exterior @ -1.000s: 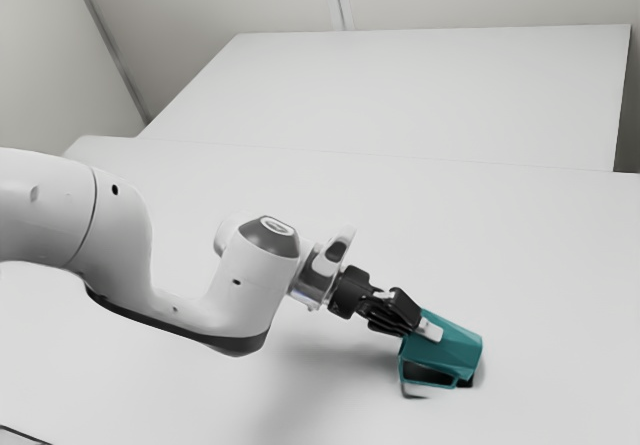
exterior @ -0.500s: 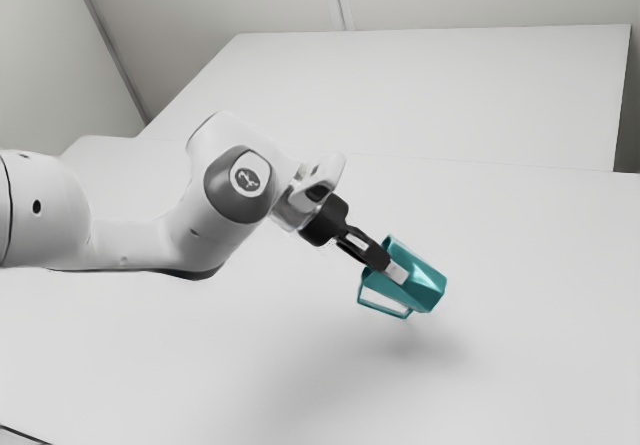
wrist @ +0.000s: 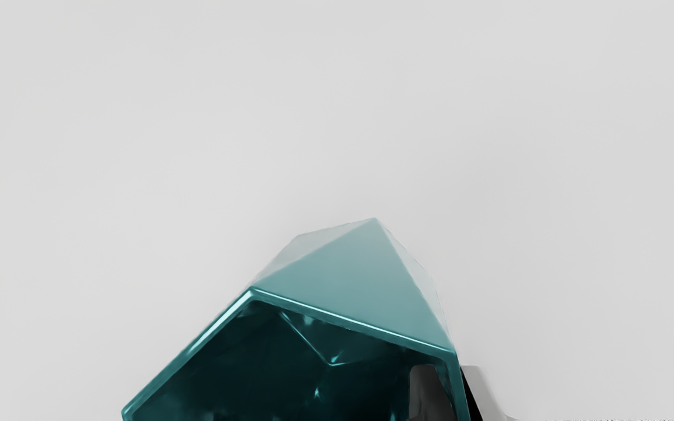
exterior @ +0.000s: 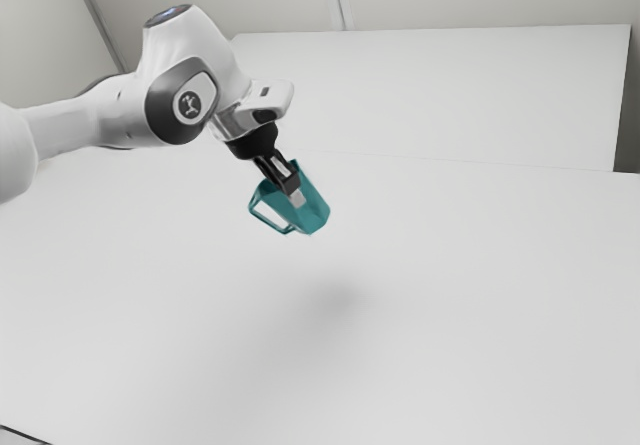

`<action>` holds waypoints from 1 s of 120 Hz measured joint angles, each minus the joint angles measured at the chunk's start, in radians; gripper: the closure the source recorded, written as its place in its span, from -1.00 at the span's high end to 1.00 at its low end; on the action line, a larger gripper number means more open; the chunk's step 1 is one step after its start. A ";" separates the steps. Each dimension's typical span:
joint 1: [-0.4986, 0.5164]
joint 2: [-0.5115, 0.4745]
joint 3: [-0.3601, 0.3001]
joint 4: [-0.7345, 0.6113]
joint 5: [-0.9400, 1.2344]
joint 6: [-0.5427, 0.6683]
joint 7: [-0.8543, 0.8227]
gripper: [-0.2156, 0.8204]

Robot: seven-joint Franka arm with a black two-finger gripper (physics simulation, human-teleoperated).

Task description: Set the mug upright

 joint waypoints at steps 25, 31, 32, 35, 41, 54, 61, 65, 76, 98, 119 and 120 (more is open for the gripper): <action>0.016 0.052 0.063 0.064 0.133 -0.038 -0.090 -0.93; 0.020 0.065 0.074 0.068 0.157 -0.043 -0.110 -0.93; 0.021 0.067 0.075 0.068 0.160 -0.044 -0.113 -0.93; 0.024 0.071 0.079 0.066 0.169 -0.046 -0.123 -0.93; 0.033 0.076 0.083 0.055 0.185 -0.048 -0.143 -0.93; 0.055 0.081 0.086 0.021 0.206 -0.047 -0.181 -0.93; 0.064 0.089 0.087 0.009 0.212 -0.043 -0.201 -0.93; 0.067 0.096 0.089 0.002 0.215 -0.039 -0.212 -0.93; 0.087 0.116 0.082 -0.006 0.223 -0.025 -0.239 -0.93; 0.052 0.157 0.084 -0.043 0.230 0.010 -0.283 -0.93; -0.003 0.184 0.084 -0.066 0.231 0.045 -0.316 -0.93; -0.002 0.185 0.084 -0.067 0.232 0.046 -0.318 -0.93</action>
